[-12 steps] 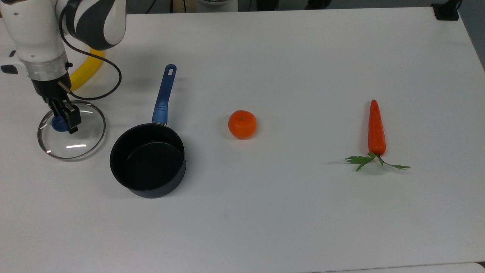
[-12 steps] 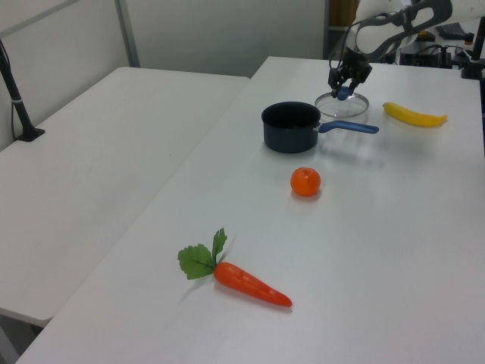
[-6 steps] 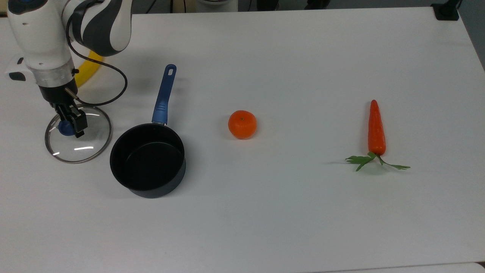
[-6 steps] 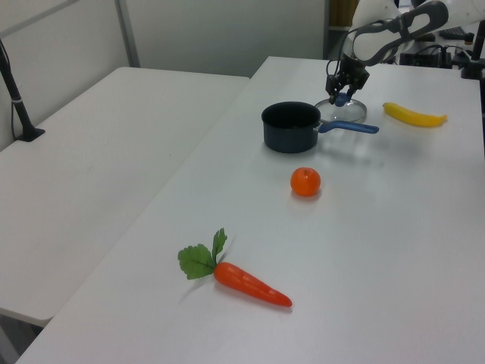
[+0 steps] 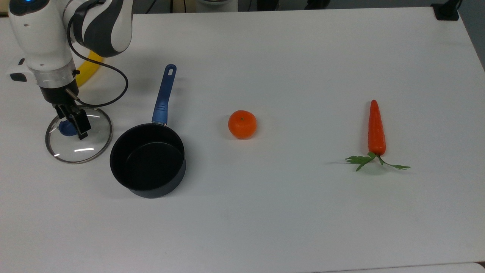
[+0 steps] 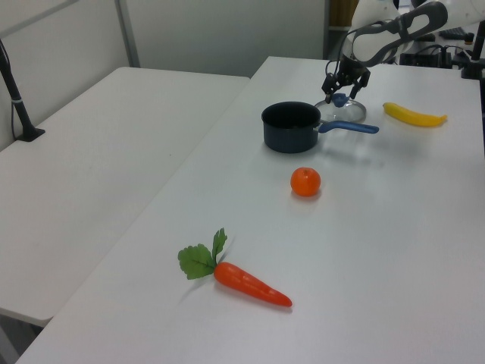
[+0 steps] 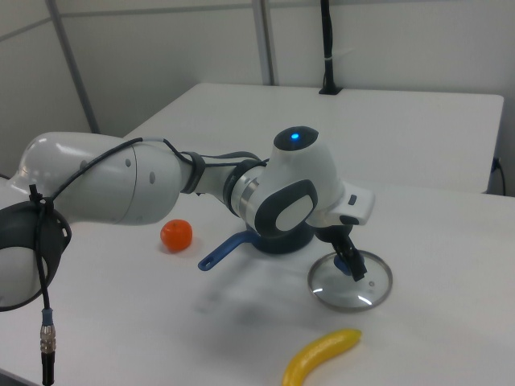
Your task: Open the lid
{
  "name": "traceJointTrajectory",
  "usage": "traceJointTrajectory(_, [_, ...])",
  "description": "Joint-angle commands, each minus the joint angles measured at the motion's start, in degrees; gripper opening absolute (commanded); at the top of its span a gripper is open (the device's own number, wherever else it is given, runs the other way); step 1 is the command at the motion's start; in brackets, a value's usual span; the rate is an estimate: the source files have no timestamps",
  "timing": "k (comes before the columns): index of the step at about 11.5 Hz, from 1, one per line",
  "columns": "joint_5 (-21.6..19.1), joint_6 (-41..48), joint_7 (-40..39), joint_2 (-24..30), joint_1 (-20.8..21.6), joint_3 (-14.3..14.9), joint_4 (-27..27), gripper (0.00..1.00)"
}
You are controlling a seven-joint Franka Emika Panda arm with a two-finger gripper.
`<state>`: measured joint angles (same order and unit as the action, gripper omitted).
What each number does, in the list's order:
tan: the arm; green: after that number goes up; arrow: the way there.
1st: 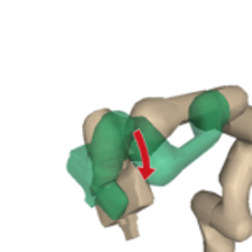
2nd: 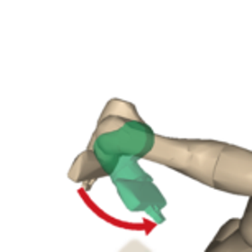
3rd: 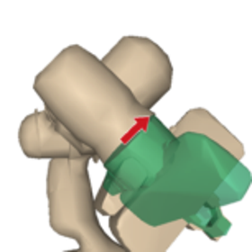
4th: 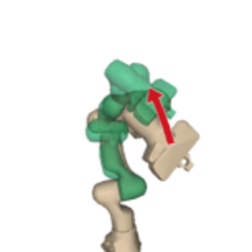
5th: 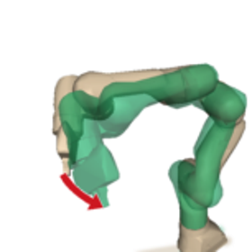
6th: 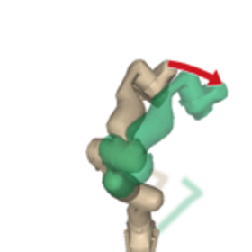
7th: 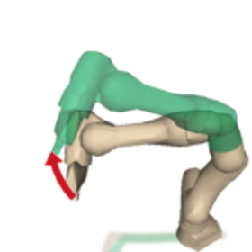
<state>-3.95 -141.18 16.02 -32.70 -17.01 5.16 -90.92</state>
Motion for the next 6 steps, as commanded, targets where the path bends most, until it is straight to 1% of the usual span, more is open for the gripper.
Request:
traceJointTrajectory(1, [-1.1,-0.7,0.9,2.9,0.4,0.6,-0.7,1.0])
traceJointTrajectory(2, [-1.1,-0.1,0.9,4.6,0.5,0.5,-0.5,1.0])
traceJointTrajectory(3, [-1.1,2.6,1.4,6.6,0.8,0.2,-0.4,1.0])
traceJointTrajectory(4, [-1.0,5.8,1.4,9.1,1.5,0.0,-0.4,1.0])
traceJointTrajectory(6, [-1.0,14.6,1.3,14.2,4.3,0.0,-0.4,1.0])
